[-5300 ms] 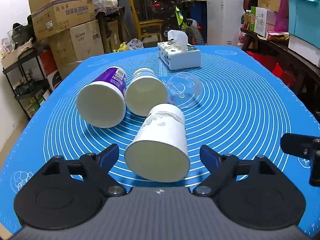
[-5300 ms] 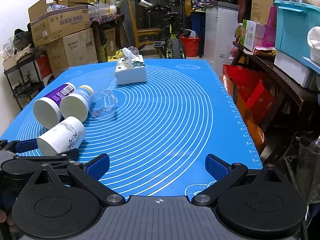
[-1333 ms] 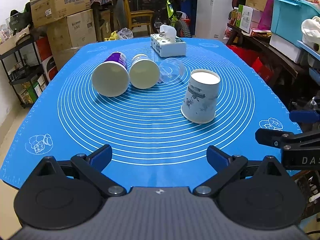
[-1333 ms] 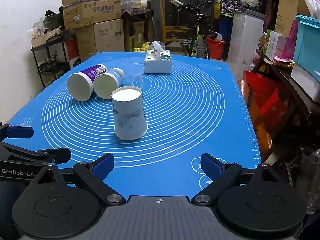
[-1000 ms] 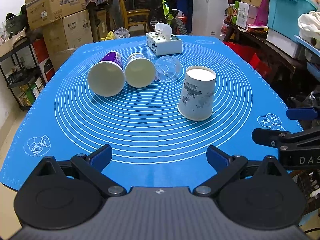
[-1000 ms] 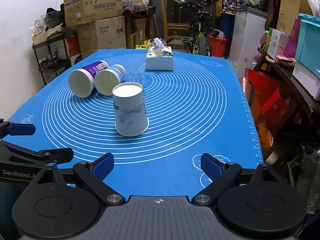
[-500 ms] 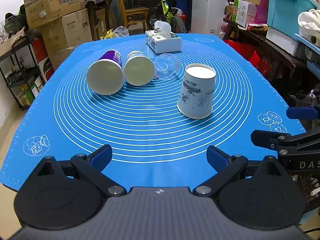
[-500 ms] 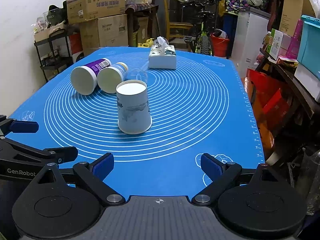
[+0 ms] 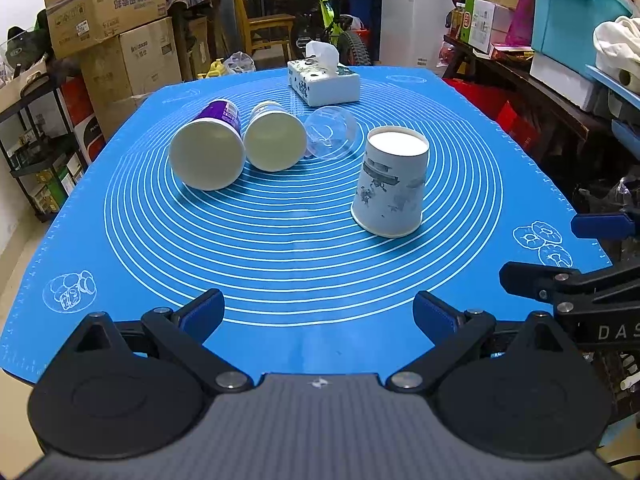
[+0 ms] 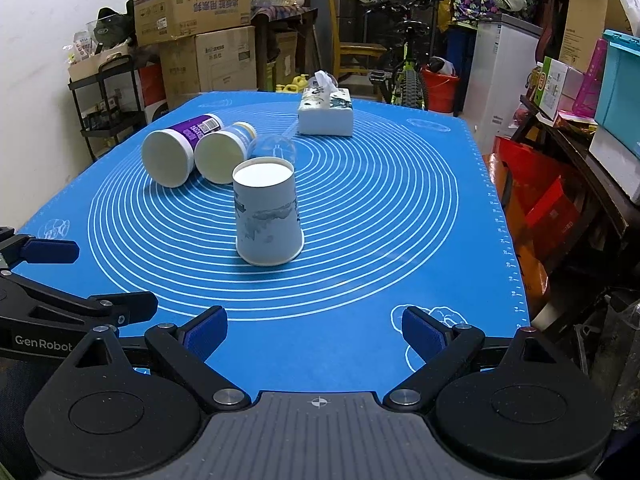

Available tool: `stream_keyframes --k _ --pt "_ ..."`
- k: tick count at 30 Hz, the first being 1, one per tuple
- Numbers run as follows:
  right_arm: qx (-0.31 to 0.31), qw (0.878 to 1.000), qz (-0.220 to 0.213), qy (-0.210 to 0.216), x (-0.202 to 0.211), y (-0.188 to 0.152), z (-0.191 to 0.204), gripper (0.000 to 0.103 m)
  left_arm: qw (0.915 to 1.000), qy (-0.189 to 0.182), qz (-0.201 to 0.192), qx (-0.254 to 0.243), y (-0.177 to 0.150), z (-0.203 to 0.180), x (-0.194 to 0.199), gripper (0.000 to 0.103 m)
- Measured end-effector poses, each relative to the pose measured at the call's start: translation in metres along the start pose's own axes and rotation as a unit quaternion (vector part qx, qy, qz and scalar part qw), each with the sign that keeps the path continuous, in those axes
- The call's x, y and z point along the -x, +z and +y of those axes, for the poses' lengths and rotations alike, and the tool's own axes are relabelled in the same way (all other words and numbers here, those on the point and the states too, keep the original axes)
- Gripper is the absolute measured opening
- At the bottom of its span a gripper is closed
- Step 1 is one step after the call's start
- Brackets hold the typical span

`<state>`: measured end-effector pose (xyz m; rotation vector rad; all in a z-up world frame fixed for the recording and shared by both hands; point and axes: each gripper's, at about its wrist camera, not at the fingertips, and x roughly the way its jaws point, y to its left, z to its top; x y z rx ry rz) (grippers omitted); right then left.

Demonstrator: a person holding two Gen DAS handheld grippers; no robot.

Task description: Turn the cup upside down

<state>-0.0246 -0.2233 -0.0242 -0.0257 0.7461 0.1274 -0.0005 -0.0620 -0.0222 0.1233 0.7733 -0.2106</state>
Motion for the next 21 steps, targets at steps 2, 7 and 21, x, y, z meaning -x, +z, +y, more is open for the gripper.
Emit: stream_keyframes --k 2,7,21 --pt "0.0 1.0 0.0 0.0 0.0 0.0 0.0 0.095 1.0 0.0 0.001 0.001 0.0 0.0001 -0.0001 0.1" --pt "0.001 1.0 0.0 0.0 -0.0003 -0.0008 -0.0001 0.095 1.0 0.0 0.002 0.0 -0.0003 0.0004 -0.0004 0.1" --pt "0.005 1.0 0.003 0.002 -0.0046 -0.0014 0.0002 0.096 1.0 0.002 0.005 0.003 0.0004 0.004 -0.0033 0.1"
